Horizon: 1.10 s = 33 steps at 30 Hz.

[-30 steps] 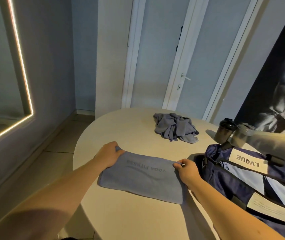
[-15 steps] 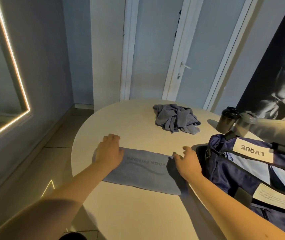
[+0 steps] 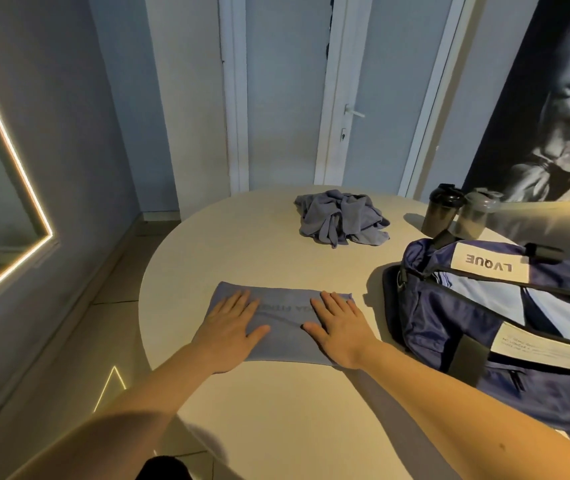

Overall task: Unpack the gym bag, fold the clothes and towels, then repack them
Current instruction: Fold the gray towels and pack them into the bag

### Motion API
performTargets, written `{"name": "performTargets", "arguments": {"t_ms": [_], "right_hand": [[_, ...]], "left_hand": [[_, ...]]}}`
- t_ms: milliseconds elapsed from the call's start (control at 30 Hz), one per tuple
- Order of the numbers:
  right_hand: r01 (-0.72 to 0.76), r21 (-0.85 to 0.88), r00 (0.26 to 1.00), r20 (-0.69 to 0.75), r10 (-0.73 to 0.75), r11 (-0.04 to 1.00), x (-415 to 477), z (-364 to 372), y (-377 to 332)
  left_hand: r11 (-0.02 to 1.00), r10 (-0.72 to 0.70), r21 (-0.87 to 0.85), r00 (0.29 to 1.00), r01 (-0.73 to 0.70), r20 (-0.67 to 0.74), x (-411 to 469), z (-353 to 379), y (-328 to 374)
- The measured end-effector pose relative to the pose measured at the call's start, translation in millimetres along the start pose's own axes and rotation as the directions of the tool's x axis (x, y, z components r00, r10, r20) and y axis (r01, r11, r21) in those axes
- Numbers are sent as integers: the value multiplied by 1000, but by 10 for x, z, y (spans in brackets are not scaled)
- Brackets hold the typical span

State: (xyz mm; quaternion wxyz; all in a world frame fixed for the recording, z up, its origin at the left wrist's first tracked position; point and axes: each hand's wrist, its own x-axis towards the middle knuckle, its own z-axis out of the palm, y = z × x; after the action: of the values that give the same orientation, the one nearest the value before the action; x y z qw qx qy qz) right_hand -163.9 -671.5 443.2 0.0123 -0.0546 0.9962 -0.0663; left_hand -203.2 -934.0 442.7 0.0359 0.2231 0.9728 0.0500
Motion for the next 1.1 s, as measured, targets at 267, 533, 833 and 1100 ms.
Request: {"name": "performTargets", "arguments": {"t_ms": [267,533,833,1100], "right_hand": [[-128,219,981,-113,156,967,196,-215,327],[-206,404,951,-133,280,891,-83,-293,327],[-203,848,925,2,381,489,-1326,-354,34],[-86,884,948,-68,310,459,-2183,-176,-107]], "left_hand": [[957,180,-198,969,-212,-168,-277,-171,965],[949,303,-81,952,-305,-36,-751,-83,1352],[920,310,-248,951,-302,-5,-1482,-19,1049],[837,496,-48,792,-545,-356,-1828,318,983]]}}
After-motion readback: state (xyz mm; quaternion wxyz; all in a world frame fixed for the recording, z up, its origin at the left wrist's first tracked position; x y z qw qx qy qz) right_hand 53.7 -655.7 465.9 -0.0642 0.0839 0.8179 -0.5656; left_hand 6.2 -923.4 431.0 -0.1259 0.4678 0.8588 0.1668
